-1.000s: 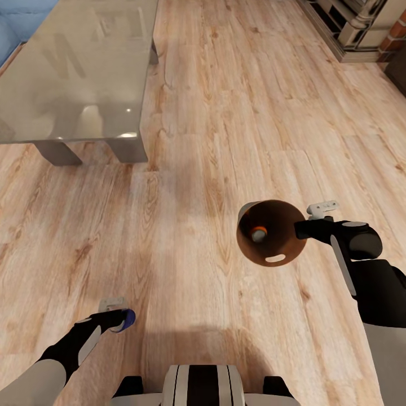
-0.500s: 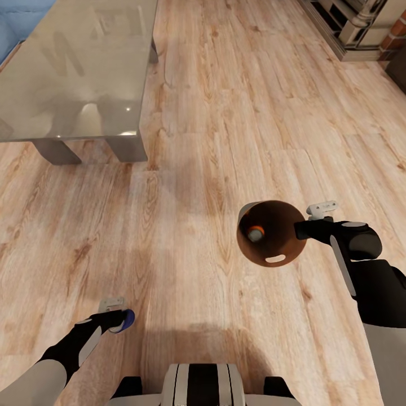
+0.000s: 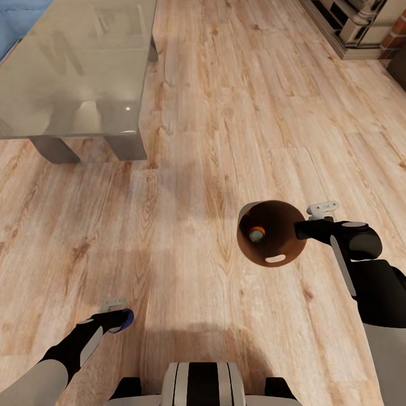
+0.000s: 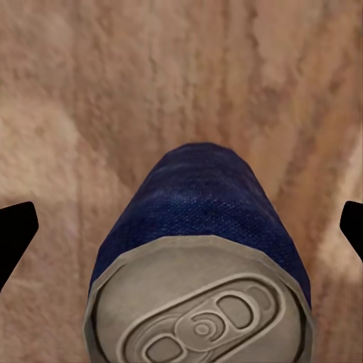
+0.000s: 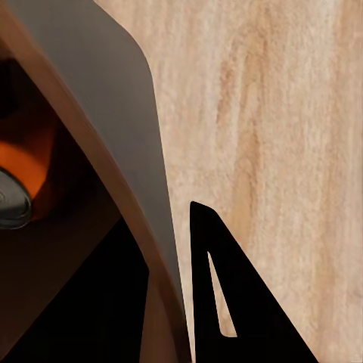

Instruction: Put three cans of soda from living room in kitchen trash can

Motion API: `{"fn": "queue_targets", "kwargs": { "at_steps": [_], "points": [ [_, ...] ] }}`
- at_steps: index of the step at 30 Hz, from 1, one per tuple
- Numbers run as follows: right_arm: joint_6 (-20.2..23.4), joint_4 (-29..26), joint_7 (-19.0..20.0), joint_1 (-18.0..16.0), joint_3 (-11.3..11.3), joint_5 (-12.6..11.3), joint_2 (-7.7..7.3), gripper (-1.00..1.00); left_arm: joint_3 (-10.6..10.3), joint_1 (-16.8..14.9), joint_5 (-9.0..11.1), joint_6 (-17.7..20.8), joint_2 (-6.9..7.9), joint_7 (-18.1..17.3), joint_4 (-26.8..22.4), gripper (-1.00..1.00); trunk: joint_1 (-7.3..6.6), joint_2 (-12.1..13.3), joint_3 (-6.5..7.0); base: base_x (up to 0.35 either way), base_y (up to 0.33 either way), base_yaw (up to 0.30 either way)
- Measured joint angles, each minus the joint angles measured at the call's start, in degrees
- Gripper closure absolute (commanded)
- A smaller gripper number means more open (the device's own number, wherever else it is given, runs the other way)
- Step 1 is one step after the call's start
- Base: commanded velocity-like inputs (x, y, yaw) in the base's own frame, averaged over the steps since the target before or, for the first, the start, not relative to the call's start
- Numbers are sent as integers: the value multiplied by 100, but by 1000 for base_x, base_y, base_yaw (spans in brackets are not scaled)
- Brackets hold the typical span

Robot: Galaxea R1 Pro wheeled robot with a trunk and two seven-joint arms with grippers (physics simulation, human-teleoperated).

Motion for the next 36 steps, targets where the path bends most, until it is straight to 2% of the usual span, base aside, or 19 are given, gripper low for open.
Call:
{"fn": "queue_targets", "kwargs": {
  "at_steps": [10,26,27,36],
  "points": [
    [2,0,-1,2,7,-22,0,100,0,1,4,4,0,-7,10,-100,0,0,0,-109,0,0],
    [0,0,-1,5,43,0,0,100,0,1,7,1,0,-7,21,-100,0,0,0,-10,0,0],
    [0,0,-1,5,44,-5,0,100,-2,1,7,2,0,-7,23,100,0,0,0,0,0,0],
    [-1,0,-1,4,43,8,0,100,0,1,2,18,0,-6,32,100,0,0,0,-42,0,0]
  ]
}}
